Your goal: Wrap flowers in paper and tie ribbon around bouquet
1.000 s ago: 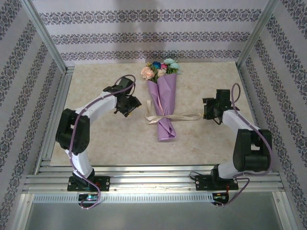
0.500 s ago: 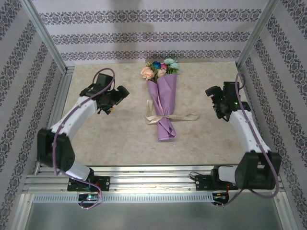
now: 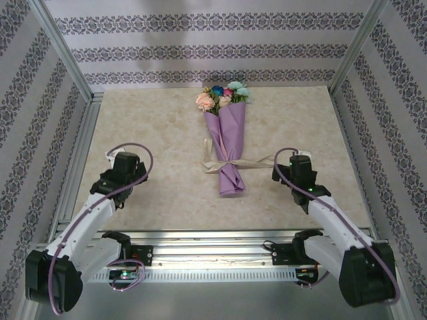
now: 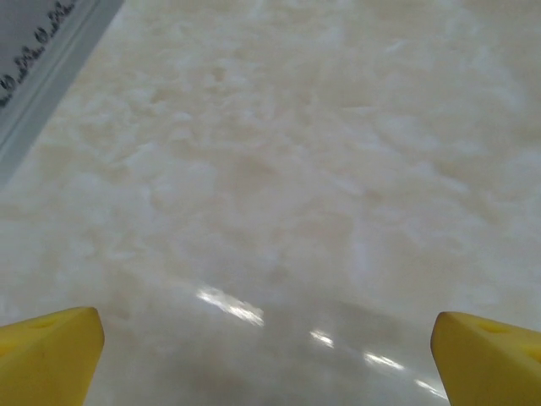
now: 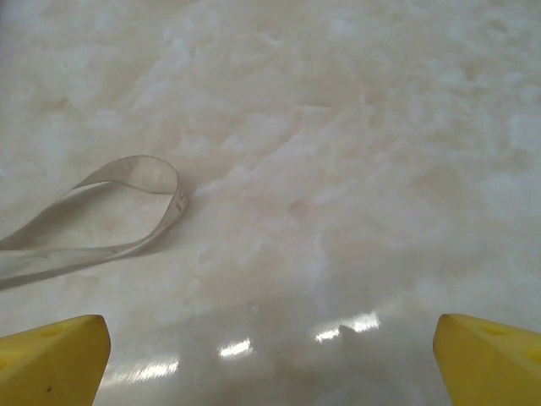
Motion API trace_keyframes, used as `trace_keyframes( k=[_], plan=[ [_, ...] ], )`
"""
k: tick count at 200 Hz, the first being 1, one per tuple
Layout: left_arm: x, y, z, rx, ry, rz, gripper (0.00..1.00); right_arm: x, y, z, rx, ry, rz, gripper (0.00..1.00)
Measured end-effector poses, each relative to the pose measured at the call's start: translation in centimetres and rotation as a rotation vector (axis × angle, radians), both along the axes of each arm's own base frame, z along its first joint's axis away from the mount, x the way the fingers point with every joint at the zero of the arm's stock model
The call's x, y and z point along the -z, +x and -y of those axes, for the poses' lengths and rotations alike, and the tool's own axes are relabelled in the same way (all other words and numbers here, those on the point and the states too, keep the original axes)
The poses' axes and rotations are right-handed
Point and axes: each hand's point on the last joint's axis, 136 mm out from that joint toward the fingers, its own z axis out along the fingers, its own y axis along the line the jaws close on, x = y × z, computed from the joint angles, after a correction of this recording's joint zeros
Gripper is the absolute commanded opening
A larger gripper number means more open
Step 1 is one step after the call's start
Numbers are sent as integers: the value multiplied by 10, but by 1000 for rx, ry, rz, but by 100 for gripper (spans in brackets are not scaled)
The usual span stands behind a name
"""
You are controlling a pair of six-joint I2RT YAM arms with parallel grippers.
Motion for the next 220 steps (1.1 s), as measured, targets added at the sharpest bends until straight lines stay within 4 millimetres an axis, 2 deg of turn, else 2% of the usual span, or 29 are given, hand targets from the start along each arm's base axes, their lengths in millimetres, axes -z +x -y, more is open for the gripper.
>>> trace_keyframes(
  k=[27,47,83,104,114,123,139,145,153,170,186,198,220],
  plan=[
    [32,13,-14,19,73,39,99,8,32,1,-36,-64,64,98],
    [52,33,-23,19,81,21,99,13,54,3,-61,-84,98,98],
    [59,80,-30,43,19,109,99,-3,94,19,-59,-75,216,98],
    [43,104,-29,91,8,242,99,-11,95,23,-69,-60,312,98],
    [38,105,-25,121,7,299,99,-8,87,20,-81,-58,357,98],
    [38,102,-20,150,7,353,99,2,77,19,-91,-56,361,98],
    [55,93,-16,175,10,380,99,19,65,16,-106,-55,323,98],
    [66,87,-16,174,6,347,99,19,66,16,-107,-57,325,98],
    [72,84,-16,178,3,321,99,14,73,15,-111,-60,334,98],
    [57,103,-11,214,5,356,99,-6,92,13,-107,-69,380,98],
    [31,125,-8,241,14,428,99,-23,103,13,-99,-74,430,98],
    [21,130,-7,251,18,457,99,-24,103,13,-98,-75,432,98],
    [23,129,-5,261,18,451,99,-21,103,13,-97,-78,421,98]
  ],
)
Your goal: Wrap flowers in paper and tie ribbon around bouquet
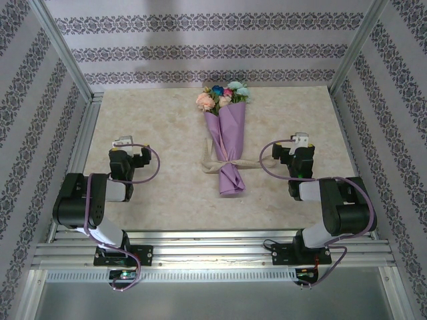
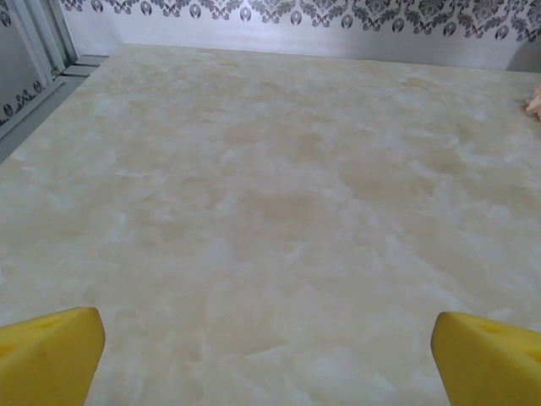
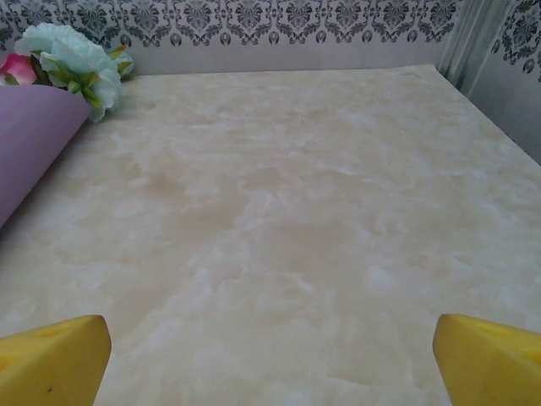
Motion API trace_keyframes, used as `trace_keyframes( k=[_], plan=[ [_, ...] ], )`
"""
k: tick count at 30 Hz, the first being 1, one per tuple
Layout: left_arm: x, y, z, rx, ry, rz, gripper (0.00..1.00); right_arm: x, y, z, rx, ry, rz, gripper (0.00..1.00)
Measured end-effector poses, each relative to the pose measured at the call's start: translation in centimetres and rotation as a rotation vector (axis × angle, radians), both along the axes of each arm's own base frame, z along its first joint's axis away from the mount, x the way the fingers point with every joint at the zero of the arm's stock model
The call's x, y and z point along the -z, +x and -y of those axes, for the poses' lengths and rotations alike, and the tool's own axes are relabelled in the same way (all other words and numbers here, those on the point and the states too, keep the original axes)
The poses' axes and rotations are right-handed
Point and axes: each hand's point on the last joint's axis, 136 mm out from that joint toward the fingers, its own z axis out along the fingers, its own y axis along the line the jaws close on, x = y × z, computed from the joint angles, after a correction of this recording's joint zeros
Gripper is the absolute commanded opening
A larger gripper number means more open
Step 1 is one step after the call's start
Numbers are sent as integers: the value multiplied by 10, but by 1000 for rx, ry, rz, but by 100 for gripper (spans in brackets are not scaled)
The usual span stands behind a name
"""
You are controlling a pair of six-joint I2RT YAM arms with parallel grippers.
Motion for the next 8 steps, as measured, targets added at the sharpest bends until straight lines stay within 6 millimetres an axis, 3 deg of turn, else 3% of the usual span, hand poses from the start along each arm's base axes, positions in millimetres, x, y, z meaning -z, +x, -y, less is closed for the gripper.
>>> trace_keyframes(
  k=[8],
  plan=[
    [1,0,1,7,8,-3,99,0,0,-3,2,-9,0,98]
  ],
)
